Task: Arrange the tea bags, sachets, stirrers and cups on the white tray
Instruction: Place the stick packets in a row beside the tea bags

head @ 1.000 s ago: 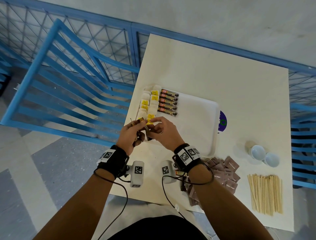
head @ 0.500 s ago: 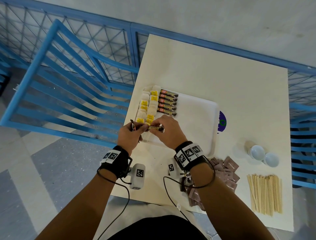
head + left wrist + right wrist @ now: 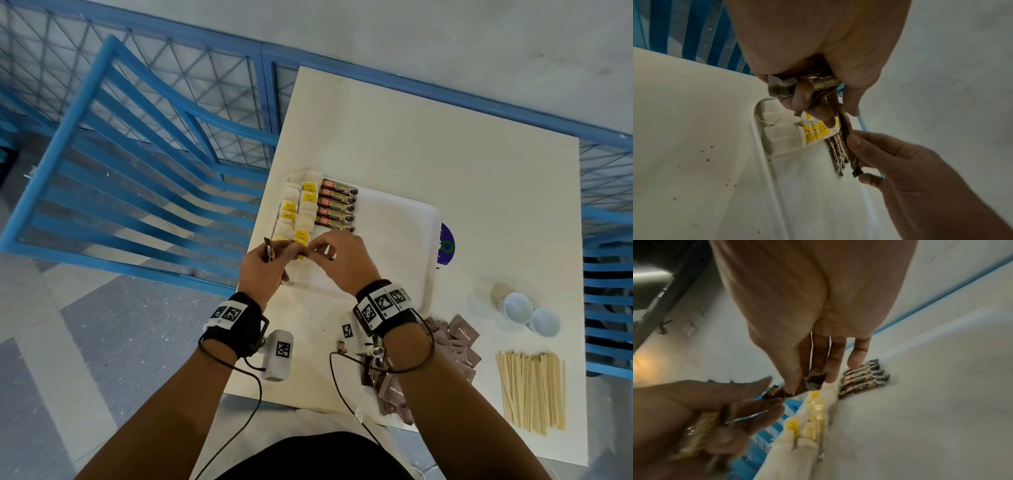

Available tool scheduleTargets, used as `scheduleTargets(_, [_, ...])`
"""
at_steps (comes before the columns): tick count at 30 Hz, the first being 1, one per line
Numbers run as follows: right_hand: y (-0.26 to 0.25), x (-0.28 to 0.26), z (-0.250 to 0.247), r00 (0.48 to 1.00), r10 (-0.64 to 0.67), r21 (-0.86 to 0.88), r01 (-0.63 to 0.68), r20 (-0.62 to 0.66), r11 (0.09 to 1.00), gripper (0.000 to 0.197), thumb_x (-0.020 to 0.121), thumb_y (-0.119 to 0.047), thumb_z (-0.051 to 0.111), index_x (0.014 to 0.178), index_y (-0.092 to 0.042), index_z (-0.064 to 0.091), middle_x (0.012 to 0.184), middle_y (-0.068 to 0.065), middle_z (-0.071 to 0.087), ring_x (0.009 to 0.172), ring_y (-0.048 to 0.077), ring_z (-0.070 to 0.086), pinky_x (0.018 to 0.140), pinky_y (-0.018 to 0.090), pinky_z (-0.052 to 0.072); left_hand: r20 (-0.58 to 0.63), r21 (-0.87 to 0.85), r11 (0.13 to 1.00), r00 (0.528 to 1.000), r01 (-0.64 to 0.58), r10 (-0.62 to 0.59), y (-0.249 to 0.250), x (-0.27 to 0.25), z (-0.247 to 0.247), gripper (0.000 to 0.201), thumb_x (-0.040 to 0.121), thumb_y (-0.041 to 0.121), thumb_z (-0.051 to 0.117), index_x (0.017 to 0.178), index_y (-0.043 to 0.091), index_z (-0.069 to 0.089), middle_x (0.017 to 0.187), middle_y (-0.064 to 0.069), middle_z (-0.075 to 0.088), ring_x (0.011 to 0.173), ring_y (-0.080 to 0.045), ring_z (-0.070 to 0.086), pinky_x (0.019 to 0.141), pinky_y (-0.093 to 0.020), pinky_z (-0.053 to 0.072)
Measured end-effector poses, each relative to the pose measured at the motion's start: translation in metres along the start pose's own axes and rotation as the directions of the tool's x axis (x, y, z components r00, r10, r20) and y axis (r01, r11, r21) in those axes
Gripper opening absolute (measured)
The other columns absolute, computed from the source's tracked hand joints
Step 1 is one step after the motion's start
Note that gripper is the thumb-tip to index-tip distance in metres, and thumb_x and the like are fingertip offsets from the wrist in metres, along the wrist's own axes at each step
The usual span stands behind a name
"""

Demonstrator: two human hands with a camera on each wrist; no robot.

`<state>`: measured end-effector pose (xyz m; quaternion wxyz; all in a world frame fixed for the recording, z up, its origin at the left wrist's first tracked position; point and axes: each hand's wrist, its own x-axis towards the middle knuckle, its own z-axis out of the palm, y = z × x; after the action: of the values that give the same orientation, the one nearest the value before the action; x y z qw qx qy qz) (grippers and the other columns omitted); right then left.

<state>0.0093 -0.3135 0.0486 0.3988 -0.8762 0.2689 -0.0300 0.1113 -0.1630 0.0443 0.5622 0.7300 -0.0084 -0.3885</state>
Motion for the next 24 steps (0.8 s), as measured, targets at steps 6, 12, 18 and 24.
scheduleTargets(6, [0.049,0.013,0.001,0.972,0.193,-0.179,-0.215,-0.132,0.960,0.015,0.090,-0.032,0.070,0.101,-0.022,0.071,0.097,-0.006,0.069,0.099,0.019,0.054,0.090,0.038,0.042,0.012,-0.066,0.987,0.989,0.145,-0.144,-0.005,0.004,-0.010,0.017,0.097,0.001,0.054,0.111,0.011,0.056,0.096,-0.018,0.071,0.053,-0.018,0.055,0.040,-0.024,0.033])
scheduleTargets(12, [0.056,0.022,0.016,0.982,0.100,-0.361,-0.152,-0.159,0.920,0.014,0.091,-0.029,0.068,0.099,-0.020,0.074,0.103,0.001,0.061,0.103,0.025,0.049,0.090,0.040,0.037,0.052,-0.053,0.988,0.989,0.144,-0.141,-0.017,0.006,-0.018,0.012,0.102,0.004,0.053,0.107,0.008,0.043,0.086,-0.017,0.063,0.055,-0.019,0.056,0.042,-0.027,0.033])
scheduleTargets(18, [0.056,0.031,0.023,0.983,0.099,-0.301,-0.144,-0.157,0.943,0.012,0.094,-0.022,0.063,0.099,-0.015,0.072,0.099,0.002,0.064,0.099,0.026,0.052,0.091,0.044,0.044,0.040,-0.120,0.971,0.978,0.207,-0.204,-0.014,0.006,-0.019,0.026,0.095,-0.009,0.050,0.098,0.014,0.038,0.080,-0.019,0.054,0.057,-0.026,0.053,0.041,-0.027,0.031])
scheduleTargets(24, [0.059,0.037,0.025,0.981,0.087,-0.275,-0.132,-0.171,0.952,0.012,0.094,-0.019,0.063,0.100,-0.013,0.072,0.102,0.004,0.064,0.100,0.027,0.052,0.091,0.042,0.043,0.130,-0.065,0.980,0.976,0.186,-0.177,-0.013,0.005,-0.017,0.022,0.098,-0.014,0.044,0.109,0.005,0.047,0.093,-0.017,0.063,0.064,-0.024,0.068,0.041,-0.025,0.038])
